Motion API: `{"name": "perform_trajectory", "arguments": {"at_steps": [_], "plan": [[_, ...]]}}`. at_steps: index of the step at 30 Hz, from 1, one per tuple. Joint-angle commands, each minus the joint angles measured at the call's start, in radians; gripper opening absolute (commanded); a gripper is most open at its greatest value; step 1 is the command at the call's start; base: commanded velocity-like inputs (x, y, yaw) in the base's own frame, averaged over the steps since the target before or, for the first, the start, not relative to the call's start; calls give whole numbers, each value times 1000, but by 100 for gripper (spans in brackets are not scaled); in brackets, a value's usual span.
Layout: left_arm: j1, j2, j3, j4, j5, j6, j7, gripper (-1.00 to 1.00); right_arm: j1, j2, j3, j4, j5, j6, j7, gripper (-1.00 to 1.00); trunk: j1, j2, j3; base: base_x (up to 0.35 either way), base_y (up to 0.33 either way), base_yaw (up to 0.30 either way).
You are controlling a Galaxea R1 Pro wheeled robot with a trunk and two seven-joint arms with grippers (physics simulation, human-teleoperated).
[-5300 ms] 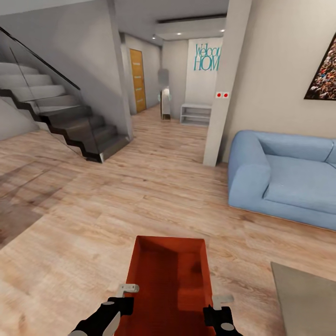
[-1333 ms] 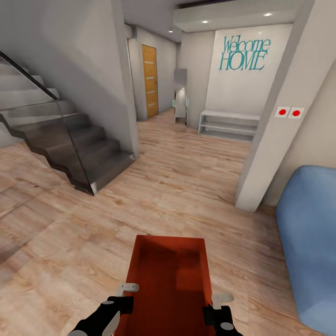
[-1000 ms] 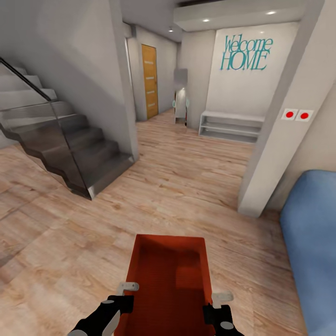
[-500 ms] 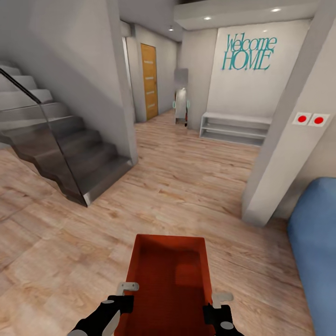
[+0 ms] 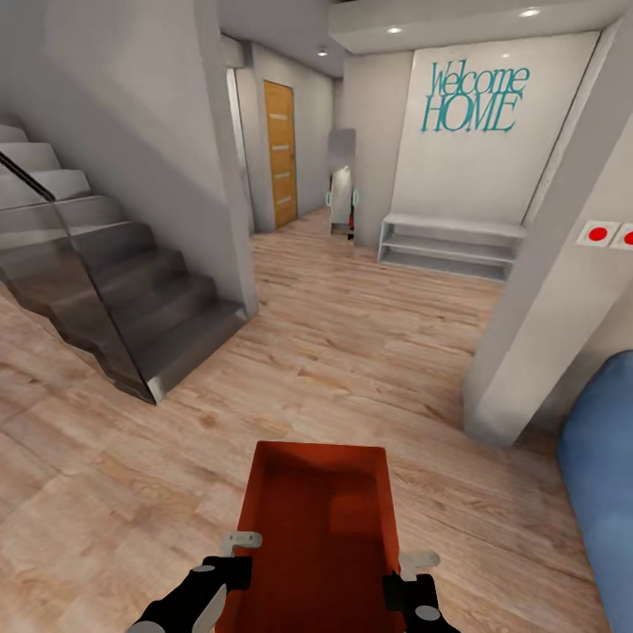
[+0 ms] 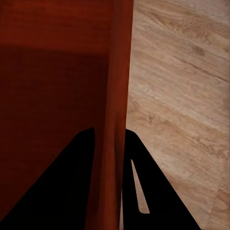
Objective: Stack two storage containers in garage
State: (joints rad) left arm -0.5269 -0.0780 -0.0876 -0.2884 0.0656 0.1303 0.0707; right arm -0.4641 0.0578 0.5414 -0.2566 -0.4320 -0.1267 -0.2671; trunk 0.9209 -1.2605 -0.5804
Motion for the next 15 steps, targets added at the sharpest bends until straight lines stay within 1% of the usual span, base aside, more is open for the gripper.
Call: {"name": "perform_trajectory", "arguments": {"at_steps": [1, 15], "plan": [[-1, 1, -3, -4, 5, 6, 12, -100, -1, -18, 5, 7, -16, -7, -6, -100, 1, 0, -1, 323, 0, 0], [-1, 1, -3, -3, 5, 6, 12, -100, -1, -18, 5, 8, -16, -7, -6, -100, 1, 0, -1, 323, 0, 0]]}}
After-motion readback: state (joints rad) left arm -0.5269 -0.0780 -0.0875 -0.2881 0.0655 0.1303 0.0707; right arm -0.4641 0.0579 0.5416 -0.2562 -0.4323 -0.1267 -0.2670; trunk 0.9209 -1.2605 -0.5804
